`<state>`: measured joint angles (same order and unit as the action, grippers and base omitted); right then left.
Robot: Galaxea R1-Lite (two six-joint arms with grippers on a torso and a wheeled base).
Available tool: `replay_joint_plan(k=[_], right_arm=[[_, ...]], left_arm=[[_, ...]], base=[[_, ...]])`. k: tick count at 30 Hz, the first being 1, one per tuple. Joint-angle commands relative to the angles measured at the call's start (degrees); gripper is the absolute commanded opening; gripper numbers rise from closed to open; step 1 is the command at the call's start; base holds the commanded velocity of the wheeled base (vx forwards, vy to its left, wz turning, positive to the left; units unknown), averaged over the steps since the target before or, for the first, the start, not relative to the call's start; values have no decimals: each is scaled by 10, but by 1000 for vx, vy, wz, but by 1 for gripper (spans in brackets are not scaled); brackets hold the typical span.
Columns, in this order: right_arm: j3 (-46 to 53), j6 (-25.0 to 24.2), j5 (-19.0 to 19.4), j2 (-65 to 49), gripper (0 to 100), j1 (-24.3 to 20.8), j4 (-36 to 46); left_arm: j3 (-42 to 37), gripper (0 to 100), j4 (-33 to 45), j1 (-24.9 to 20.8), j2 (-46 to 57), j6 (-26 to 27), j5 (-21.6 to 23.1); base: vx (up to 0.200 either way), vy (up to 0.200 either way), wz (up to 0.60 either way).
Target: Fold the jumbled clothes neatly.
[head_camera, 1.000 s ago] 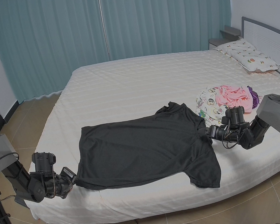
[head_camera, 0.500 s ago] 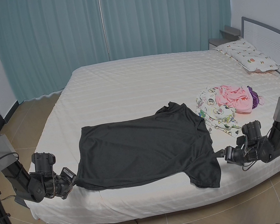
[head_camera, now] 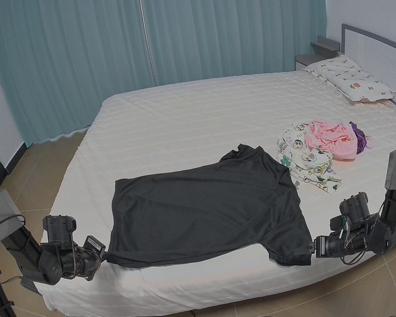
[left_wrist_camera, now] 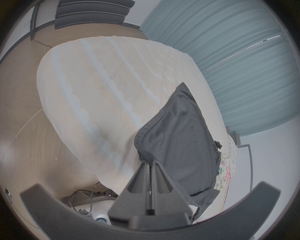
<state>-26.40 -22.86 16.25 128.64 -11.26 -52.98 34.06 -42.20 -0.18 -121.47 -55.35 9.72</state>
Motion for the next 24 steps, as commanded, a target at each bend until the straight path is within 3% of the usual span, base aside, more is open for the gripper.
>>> replay_joint_plan(k=[1,14,15,24], right_arm=[[-4,7,-26,50,100,-12,-36],[-8,0,-29,70,100,-13,-61],[-8,-1,-29,69,0,-13,-61],[-2,-46,-30,65,0,-10,-101]], left_arm=[[0,0,0,1,-2,0,1],[1,0,0,1,-3,0,1],[1,0,0,0,-3,0,1],[0,0,0,1,-2,0,2]], base=[[0,0,0],[0,0,0],[0,0,0],[0,0,0]])
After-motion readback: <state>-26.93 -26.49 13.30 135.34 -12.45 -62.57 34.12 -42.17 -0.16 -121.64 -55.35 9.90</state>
